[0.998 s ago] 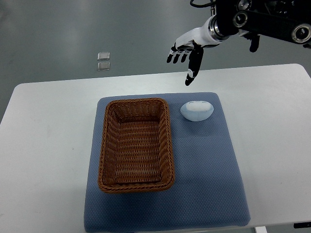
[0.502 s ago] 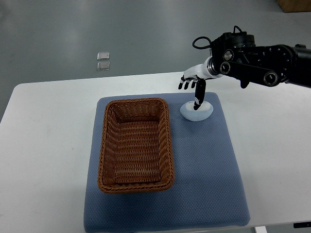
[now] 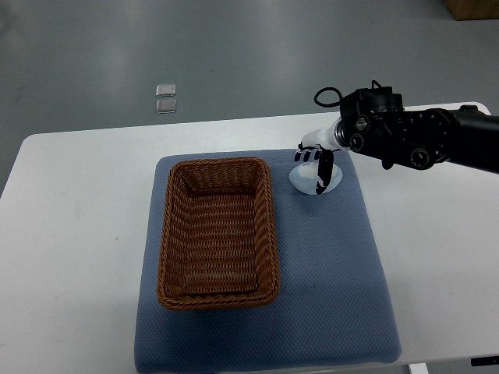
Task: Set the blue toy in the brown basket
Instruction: 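Lower the right hand onto the egg toy and close fingers around it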
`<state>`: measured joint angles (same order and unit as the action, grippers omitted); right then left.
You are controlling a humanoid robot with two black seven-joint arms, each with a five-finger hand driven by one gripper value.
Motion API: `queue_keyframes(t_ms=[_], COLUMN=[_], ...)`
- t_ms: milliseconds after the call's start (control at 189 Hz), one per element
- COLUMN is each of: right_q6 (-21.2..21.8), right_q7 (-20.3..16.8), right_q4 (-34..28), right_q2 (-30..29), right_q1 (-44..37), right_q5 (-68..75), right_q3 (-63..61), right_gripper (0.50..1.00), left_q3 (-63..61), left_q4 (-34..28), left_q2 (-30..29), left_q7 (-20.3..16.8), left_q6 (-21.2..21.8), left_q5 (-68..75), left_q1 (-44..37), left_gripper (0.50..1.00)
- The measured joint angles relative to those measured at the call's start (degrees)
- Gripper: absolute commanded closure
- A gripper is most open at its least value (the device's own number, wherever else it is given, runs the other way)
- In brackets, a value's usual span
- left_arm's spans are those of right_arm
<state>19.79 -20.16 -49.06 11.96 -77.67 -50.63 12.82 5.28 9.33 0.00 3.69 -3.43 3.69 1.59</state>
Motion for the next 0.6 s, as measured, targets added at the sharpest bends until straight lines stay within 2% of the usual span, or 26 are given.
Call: queue_keyframes(t_ms=[301, 333, 359, 370, 380, 391, 470, 528, 581, 602], right_q6=[-0.68, -0.69, -0.71, -0.71, -0.71, -0.72, -0.72, -0.72, -0.7, -0.63], right_q7=[0.4, 0.5, 0.68, 0.75, 0.83, 0.91, 1.35, 1.52, 1.73, 1.8], right_q4=[0.03, 0.03, 0.03, 0.03, 0.03, 0.03, 0.03, 0.02, -0.13, -0.24], right_q2=[-0.02, -0.02, -0.02, -0.02, -0.02, -0.02, 0.03, 0.2, 0.57, 0.76], right_q1=[1.78, 1.97, 2.11, 2.15, 2.18, 2.21, 2.36, 2.37, 2.26, 2.13], right_q5=[-0.78, -0.8, -0.82, -0.83, -0.84, -0.84, -0.95, -1.09, -1.16, -1.16], right_q3=[-0.4, -0.4, -0.42, -0.43, -0.44, -0.44, -0.47, -0.56, -0.64, -0.7], right_gripper=[0.703, 0.732, 0.793, 0.793, 0.84, 0.856, 0.918, 0.944, 0.997, 1.0], left_q3=[0.0, 0.0, 0.0, 0.01, 0.01, 0.02, 0.07, 0.08, 0.09, 0.1], left_q4=[-0.06, -0.05, -0.04, -0.04, -0.04, -0.04, -0.13, -0.31, -0.41, -0.46], left_q2=[0.0, 0.0, 0.0, 0.0, 0.0, 0.0, 0.0, 0.0, 0.0, 0.0], left_q7=[0.0, 0.0, 0.0, 0.0, 0.0, 0.0, 0.0, -0.02, -0.03, -0.03], left_q6=[0.0, 0.0, 0.0, 0.0, 0.0, 0.0, 0.0, 0.0, 0.0, 0.01], left_q5=[0.01, 0.01, 0.01, 0.01, 0.01, 0.01, 0.01, 0.01, 0.01, 0.01], left_q1=[-0.01, -0.01, -0.01, -0.01, -0.01, -0.01, -0.01, -0.01, -0.01, -0.01], left_gripper=[0.5, 0.5, 0.5, 0.5, 0.5, 0.5, 0.5, 0.5, 0.5, 0.5])
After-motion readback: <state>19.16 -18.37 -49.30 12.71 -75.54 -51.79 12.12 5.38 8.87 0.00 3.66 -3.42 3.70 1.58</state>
